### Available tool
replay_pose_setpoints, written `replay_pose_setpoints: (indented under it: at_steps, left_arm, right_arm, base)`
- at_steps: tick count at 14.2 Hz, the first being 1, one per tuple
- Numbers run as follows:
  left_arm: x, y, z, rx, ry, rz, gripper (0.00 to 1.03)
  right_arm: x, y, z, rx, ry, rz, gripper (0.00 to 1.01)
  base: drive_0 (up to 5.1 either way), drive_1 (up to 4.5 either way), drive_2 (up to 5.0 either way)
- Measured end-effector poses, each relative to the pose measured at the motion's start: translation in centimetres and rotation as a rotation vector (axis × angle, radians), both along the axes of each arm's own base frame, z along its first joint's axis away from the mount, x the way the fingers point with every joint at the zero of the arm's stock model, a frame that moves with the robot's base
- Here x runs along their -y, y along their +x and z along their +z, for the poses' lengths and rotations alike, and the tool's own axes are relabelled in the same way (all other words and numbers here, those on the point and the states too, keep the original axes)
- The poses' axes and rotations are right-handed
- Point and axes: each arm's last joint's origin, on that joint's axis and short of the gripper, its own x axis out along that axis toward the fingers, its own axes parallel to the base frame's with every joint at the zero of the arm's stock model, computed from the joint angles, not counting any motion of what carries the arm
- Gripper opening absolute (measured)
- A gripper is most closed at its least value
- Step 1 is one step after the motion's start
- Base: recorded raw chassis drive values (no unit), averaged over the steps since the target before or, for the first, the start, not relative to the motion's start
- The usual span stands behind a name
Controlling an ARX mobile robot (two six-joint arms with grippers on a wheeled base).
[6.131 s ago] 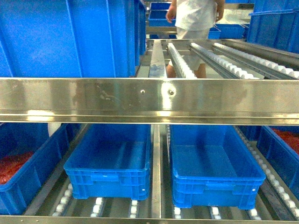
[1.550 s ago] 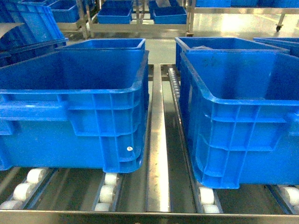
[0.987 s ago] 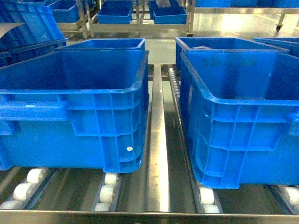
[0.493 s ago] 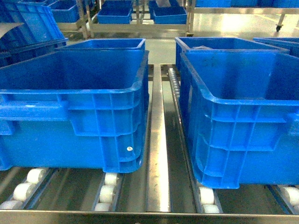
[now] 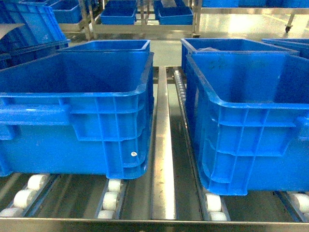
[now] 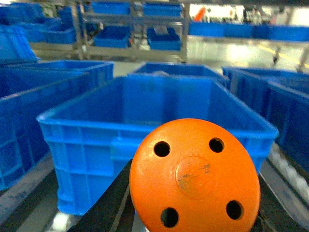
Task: Sort blue parts and orange caps into right shelf containers
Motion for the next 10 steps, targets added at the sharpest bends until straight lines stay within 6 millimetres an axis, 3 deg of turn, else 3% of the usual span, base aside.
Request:
replay_pose_setpoints:
  at_steps: [3,4,5,7,9,10]
  left_arm:
    - [0.2,0.4,0.6,0.048,-0.008,-0.007,0.43]
    - [0.0,1.6,0.7,0.036,-0.003,-0.008,0.43]
    - [-0.2,5.0,1.8,0.026,-0.003,-0.051,0.43]
    - [-0.2,11.0,4.9,0.066,-0.006,-0.071,0.43]
    - [0.1,18.4,3.8,-0.091,-0.03,-0.073,0.43]
    - [0.1,21.0,2.9,-0.15,-0.046,-0.071,0.43]
  right_arm:
    - [-0.3,0.2,0.6,0.052,-0.077,0.088,0.44]
    - [-0.5,1.1,1.5,0.076,-0.077,0.114,0.44]
    - [-0.9,4.1,4.2,0.129,-0.065,0.139,0.44]
    - [-1.4,8.8,6.9,0.171,-0.06,0.144,0.44]
    - [-1.7,15.7,6.5,0.068,-0.052,0.098,0.44]
    - [-1.8,18.3,5.7,0.007,-0.047,0.075,0.44]
  base:
    - [0.0,0.0,0.0]
    - [0.0,0.0,0.0]
    - [0.0,0.0,0.0]
    - [0.0,0.0,0.0]
    - [0.0,0.0,0.0]
    - [0.0,0.0,0.0]
